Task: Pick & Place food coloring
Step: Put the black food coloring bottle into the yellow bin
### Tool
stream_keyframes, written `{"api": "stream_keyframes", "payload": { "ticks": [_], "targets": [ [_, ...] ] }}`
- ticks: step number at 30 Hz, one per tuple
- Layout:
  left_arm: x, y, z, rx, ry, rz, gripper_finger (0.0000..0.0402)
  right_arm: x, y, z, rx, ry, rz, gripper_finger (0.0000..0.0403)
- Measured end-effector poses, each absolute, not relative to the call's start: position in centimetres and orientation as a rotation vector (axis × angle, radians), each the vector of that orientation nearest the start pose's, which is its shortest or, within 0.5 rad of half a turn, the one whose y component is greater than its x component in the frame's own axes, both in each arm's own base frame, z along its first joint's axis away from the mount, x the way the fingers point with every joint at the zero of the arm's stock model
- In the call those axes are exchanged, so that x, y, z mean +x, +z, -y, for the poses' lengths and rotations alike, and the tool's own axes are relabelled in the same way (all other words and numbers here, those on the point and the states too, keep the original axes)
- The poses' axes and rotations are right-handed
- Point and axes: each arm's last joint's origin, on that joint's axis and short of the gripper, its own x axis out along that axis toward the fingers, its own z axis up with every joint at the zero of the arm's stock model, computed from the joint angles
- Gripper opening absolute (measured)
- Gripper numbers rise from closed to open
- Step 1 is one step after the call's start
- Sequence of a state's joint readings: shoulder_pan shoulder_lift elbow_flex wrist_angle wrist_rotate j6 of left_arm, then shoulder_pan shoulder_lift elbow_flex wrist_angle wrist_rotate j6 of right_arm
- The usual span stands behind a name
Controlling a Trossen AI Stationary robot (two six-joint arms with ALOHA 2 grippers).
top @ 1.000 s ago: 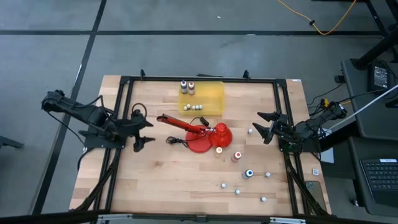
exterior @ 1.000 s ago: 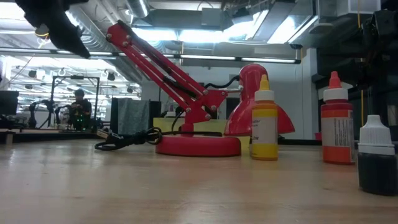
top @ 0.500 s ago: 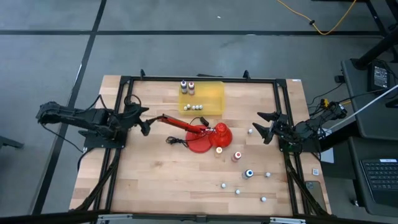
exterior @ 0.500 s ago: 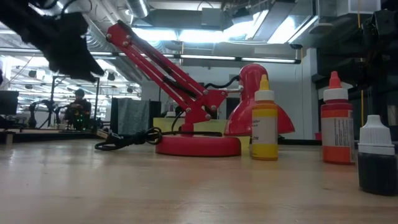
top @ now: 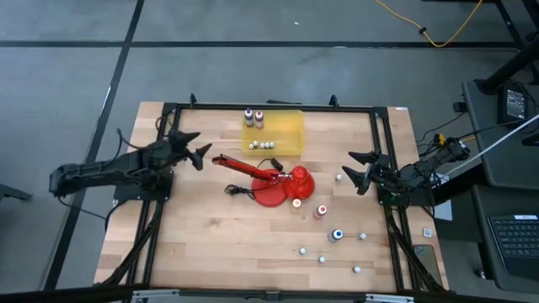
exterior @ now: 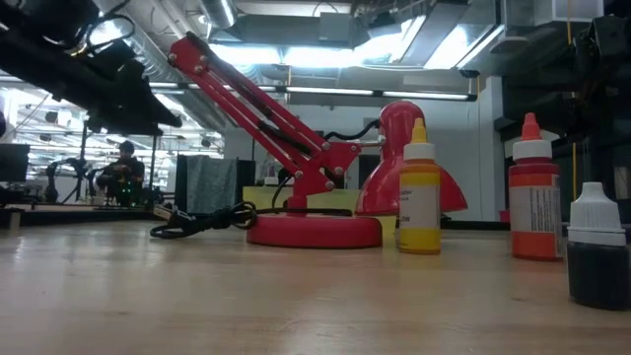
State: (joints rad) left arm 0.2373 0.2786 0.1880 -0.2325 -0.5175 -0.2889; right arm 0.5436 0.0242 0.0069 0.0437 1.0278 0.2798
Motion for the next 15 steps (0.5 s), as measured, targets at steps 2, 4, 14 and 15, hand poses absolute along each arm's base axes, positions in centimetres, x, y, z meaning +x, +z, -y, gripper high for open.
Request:
{"api": "stream_keyframes", "payload": {
  "ticks": [2, 4, 14, 15],
  "targets": [
    [9.4, 18.3, -4.0, -0.202, 0.789, -0.184, 0.0319, 8.5, 16.8, -2.3, 0.293, -0.478, 0.087, 0.0347],
    [9.1, 18.3, -4.1, -0.175, 0.788, -0.164, 0.0319, 8.5, 16.8, -2.3, 0.293, -0.478, 0.086, 0.0347],
    [8.4, 16.9, -4.1, -0.049, 0.809, -0.15, 0.0319, 8.5, 16.8, -2.3, 0.293, -0.478, 0.086, 0.0347],
    [8.4, 16.9, -4.1, -0.038, 0.81, -0.148, 0.0319, 8.5, 16.8, -2.3, 0.294, -0.478, 0.087, 0.0347]
  ]
}}
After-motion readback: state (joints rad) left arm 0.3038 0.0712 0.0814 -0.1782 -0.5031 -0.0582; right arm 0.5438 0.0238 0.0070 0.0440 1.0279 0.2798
